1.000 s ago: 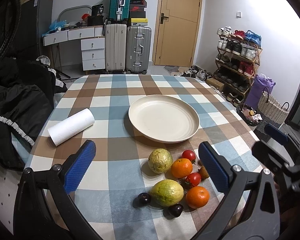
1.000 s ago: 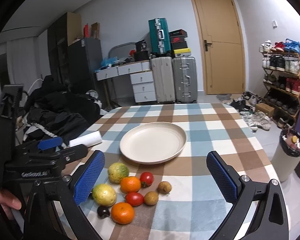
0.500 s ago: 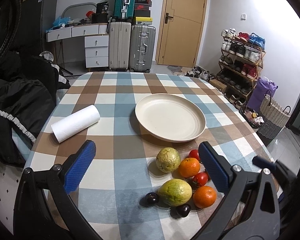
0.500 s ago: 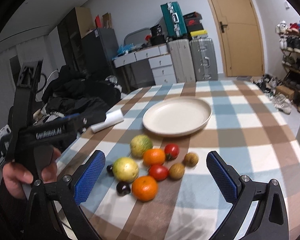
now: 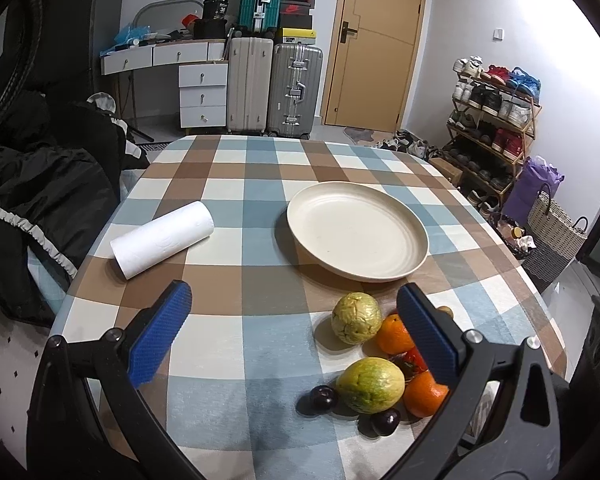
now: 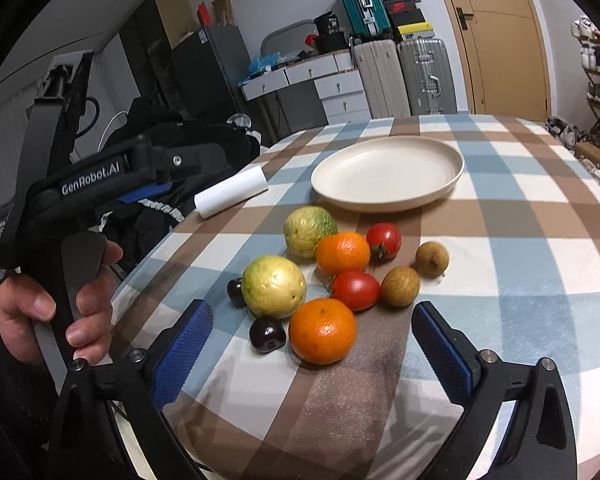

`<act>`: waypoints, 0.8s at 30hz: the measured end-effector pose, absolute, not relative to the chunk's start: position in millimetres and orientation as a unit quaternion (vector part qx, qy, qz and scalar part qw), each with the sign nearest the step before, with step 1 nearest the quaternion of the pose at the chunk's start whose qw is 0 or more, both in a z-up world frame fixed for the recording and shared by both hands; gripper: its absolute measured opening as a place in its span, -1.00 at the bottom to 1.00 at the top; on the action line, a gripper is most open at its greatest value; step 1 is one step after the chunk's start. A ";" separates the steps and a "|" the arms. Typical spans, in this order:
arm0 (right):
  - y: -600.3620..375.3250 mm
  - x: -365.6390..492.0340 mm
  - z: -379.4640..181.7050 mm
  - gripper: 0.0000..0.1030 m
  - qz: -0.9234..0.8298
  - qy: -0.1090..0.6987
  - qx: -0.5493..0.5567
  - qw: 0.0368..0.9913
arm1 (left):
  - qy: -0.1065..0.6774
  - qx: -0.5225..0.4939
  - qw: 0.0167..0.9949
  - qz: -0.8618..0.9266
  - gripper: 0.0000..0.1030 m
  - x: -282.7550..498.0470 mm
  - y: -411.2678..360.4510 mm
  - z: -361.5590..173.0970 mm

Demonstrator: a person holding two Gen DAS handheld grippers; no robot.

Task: Organize fruits
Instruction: 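Lower the left tool onto the wrinkled green fruit while the right tool grasps an orange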

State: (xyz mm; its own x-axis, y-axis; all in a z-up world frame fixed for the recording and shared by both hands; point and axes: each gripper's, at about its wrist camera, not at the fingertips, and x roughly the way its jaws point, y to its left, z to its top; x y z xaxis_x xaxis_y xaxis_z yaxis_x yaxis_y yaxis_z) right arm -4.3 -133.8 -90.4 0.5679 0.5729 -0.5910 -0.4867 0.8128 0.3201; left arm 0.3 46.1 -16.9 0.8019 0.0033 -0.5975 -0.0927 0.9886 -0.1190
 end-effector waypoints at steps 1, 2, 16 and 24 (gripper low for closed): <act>-134.0 -3.6 -91.7 0.86 0.300 0.359 0.061 0.882 | 0.314 -0.073 0.946 0.026 0.99 0.7 47.2 -17.6; -133.3 -2.4 -94.3 0.78 0.301 0.364 0.063 0.879 | 0.315 -0.075 0.946 0.026 0.99 1.4 48.2 -18.7; -134.1 6.1 -108.9 -0.19 0.295 0.406 0.087 0.860 | 0.323 -0.079 0.942 0.034 0.99 4.6 55.6 -24.5; -138.6 4.7 -108.5 -0.23 0.300 0.400 0.099 0.860 | 0.349 -0.105 0.931 0.017 0.99 17.4 70.0 -32.5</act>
